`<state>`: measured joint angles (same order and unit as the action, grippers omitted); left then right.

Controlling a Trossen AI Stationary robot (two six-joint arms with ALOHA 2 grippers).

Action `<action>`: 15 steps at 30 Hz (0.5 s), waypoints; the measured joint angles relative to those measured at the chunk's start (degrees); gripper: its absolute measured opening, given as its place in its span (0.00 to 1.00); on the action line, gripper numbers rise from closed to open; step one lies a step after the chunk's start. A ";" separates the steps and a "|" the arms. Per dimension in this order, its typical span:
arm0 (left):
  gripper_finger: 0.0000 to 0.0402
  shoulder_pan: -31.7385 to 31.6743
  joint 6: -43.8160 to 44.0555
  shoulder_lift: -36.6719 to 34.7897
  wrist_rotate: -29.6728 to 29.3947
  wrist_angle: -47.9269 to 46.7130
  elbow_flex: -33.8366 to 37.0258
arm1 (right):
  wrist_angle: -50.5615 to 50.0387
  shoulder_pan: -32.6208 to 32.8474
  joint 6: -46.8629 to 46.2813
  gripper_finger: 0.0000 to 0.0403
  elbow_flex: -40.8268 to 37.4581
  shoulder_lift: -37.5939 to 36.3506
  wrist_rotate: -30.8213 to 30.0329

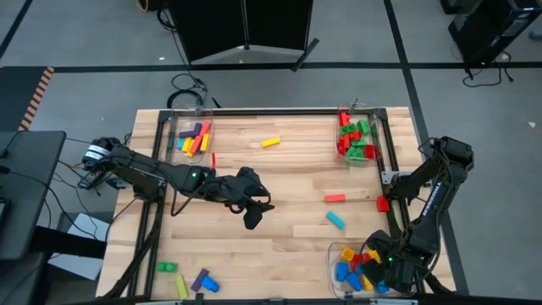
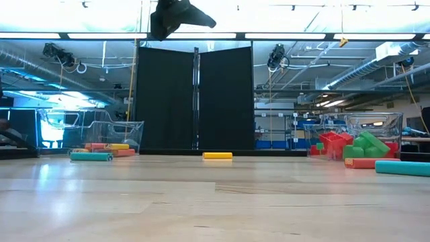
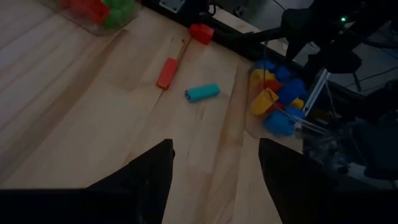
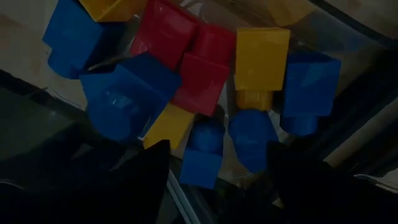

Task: Sort blocks by size
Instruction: Put the red 1 stud game piece into the bottom transparent bin

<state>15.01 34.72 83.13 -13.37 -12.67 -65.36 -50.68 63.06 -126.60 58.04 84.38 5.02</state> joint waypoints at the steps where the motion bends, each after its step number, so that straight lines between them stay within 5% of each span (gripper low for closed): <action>1: 0.61 -0.01 0.02 0.00 0.04 -0.01 0.00 | 0.00 0.01 0.28 0.69 0.00 0.00 0.02; 9: 0.61 0.00 0.02 0.00 0.11 0.04 0.00 | 2.10 -0.01 0.28 0.96 0.00 0.00 0.85; 15: 0.61 0.01 0.04 0.00 0.11 0.04 0.00 | 3.76 -1.32 -0.99 0.94 0.55 -1.79 1.53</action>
<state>15.03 34.76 83.13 -13.26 -12.63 -65.37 -46.92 61.74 -127.59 58.59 82.59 6.55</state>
